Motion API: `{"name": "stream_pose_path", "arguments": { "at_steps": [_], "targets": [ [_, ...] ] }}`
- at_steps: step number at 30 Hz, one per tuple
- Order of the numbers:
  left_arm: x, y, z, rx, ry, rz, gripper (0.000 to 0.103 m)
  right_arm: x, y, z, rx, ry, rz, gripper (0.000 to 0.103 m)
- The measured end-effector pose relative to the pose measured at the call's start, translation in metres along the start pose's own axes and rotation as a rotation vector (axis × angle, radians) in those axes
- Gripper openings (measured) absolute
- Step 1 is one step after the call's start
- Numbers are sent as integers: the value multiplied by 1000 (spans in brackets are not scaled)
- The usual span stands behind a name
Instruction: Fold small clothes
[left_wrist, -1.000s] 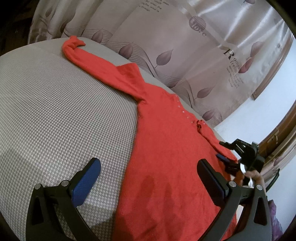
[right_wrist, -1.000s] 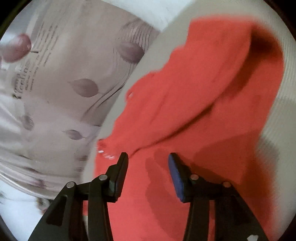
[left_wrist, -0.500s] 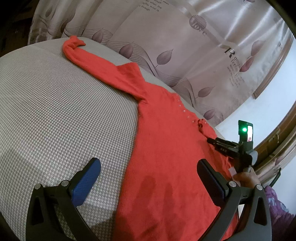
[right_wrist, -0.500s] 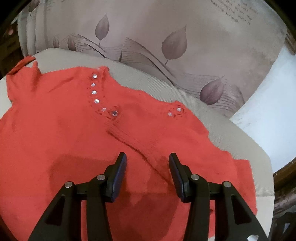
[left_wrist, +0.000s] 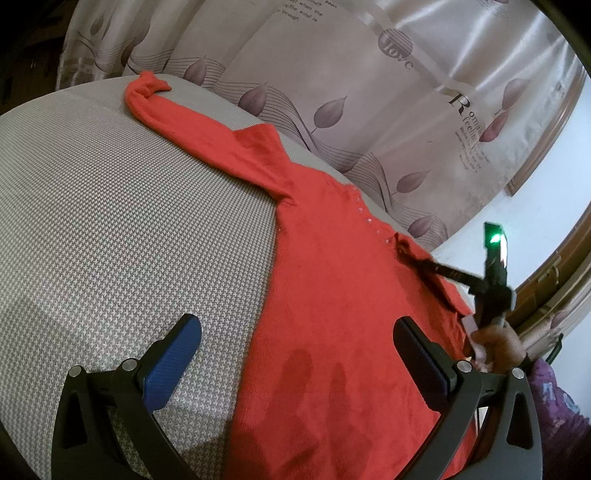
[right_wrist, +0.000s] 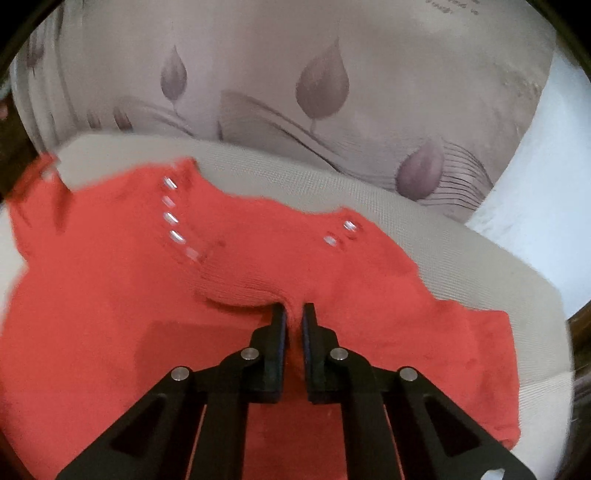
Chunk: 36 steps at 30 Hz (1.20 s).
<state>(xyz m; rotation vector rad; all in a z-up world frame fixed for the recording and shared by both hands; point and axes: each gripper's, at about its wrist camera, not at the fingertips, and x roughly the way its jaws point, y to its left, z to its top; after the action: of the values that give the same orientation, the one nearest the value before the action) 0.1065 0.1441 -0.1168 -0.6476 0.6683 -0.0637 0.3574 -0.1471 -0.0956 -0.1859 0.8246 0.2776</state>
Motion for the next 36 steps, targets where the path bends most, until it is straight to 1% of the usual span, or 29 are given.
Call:
{"name": "stream_pose_path", "arguments": {
  "at_steps": [6, 8, 10, 11, 15, 19, 20, 21, 23, 24, 25, 26, 27, 28, 30, 31, 32, 34, 36],
  "targets": [
    [0, 0, 0, 0, 0, -1, 103, -18, 27, 19, 91, -53, 171, 7],
    [0, 0, 0, 0, 0, -1, 103, -16, 43, 22, 107, -62, 221, 7],
    [0, 0, 0, 0, 0, -1, 103, -12, 59, 22, 101, -64, 247, 7],
    [0, 0, 0, 1, 0, 0, 103, -6, 68, 21, 112, -59, 278, 7],
    [0, 0, 0, 0, 0, -1, 103, 9, 96, 14, 107, -33, 317, 7],
    [0, 0, 0, 0, 0, -1, 103, 21, 111, 10, 77, -5, 307, 7],
    [0, 0, 0, 0, 0, -1, 103, 22, 113, 11, 70, 2, 311, 9],
    [0, 0, 0, 0, 0, -2, 103, 23, 114, 12, 62, 5, 319, 11],
    [-1, 3, 1, -7, 0, -17, 103, 28, 121, 13, 23, 44, 352, 21],
    [-2, 4, 2, -12, 2, -34, 103, 27, 124, 14, 0, 43, 362, 26],
    [-3, 6, 5, -16, 9, -59, 103, 26, 125, 14, -3, 44, 372, 40],
    [-3, 9, 9, -23, 23, -81, 103, 23, 126, 15, 0, 47, 388, 49],
    [-3, 15, 17, -34, 47, -95, 103, 16, 125, 14, 12, 26, 401, 50],
    [-4, 20, 23, -43, 54, -94, 103, 9, 124, 14, 17, 5, 410, 50],
    [-11, 42, 48, -96, 38, -78, 103, -18, 123, 8, 16, -69, 445, 51],
    [-13, 52, 59, -120, 28, -75, 103, -34, 122, 2, 8, -107, 464, 58],
    [-14, 65, 74, -148, 21, -54, 103, -42, 124, -3, 1, -124, 469, 72],
    [-12, 96, 108, -206, 15, 13, 103, -64, 124, -19, -18, -168, 459, 84],
    [-5, 123, 137, -251, 14, 31, 103, -76, 125, -36, -41, -190, 434, 86]
  ]
}}
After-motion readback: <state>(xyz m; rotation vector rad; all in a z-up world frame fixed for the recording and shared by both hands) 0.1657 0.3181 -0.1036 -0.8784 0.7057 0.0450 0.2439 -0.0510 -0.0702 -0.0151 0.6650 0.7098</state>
